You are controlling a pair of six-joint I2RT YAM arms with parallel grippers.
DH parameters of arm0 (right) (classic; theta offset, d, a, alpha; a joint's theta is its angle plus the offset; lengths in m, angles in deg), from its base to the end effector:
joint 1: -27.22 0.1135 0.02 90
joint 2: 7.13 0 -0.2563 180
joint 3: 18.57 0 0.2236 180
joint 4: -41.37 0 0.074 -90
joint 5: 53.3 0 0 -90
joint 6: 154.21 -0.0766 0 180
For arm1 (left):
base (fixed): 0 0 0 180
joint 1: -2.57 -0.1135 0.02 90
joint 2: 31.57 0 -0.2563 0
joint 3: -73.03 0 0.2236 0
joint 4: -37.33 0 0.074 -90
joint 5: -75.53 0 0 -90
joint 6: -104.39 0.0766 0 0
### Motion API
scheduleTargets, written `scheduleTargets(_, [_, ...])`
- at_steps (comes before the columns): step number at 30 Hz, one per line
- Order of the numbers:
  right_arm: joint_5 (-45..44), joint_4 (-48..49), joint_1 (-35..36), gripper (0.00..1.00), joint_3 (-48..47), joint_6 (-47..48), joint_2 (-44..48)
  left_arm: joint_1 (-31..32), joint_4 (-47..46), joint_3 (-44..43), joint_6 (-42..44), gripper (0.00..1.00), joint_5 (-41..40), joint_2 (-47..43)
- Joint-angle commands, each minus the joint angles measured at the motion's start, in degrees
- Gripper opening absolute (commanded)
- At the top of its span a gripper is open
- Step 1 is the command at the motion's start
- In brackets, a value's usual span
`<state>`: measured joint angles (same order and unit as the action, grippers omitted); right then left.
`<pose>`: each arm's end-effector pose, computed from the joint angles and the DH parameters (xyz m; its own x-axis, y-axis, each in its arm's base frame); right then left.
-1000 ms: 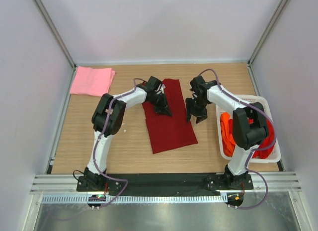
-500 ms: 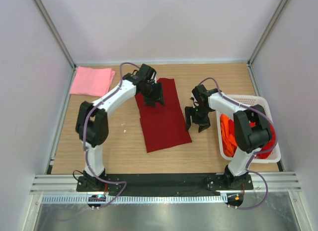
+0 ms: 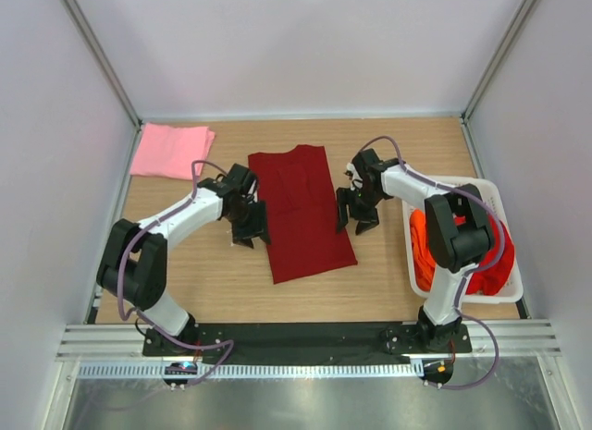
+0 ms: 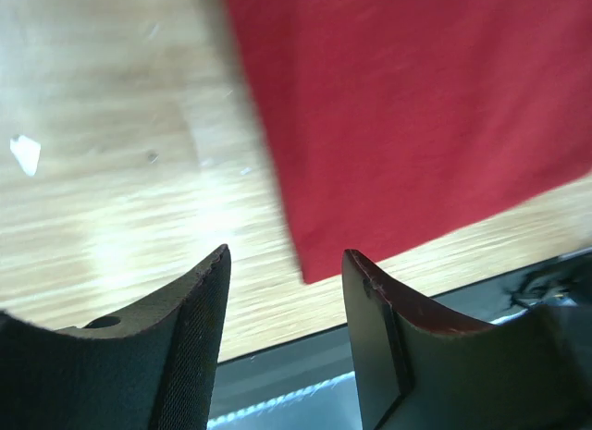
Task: Fold and stack the t-shirts
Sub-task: Fold the tshirt
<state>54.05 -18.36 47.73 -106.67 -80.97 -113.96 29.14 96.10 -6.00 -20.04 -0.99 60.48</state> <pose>0.3061 0.1389 0.1429 -0.9912 -0.0769 -0.1073 -0.1091 0.9350 0.3375 0.2544 -0.1472 0.1782 -0.9835 -0.1229 -0.1326 -0.0679 0.9307 -0.3593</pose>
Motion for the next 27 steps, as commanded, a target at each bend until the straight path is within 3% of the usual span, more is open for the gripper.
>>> scheduleTargets(1, [1.55,0.92,-0.12,0.66,0.89,0.85,1.70,-0.38,-4.08,4.20,-2.29,0.52,2.33,-2.58])
scheduleTargets(10, [2.96,2.85,-0.21,0.63,7.58,-0.03,4.96,0.50,-15.07,13.18,-12.40,0.49,7.35,-0.82])
scheduleTargets(18, [4.98,5.22,-0.12,0.61,10.30,-1.26,5.49,1.64,-15.60,16.26,-19.96,0.48,4.19,0.41])
scheduleTargets(27, [3.31,4.70,-0.12,0.60,11.62,-1.18,6.19,4.54,-15.25,17.14,-22.87,0.43,-0.03,1.11])
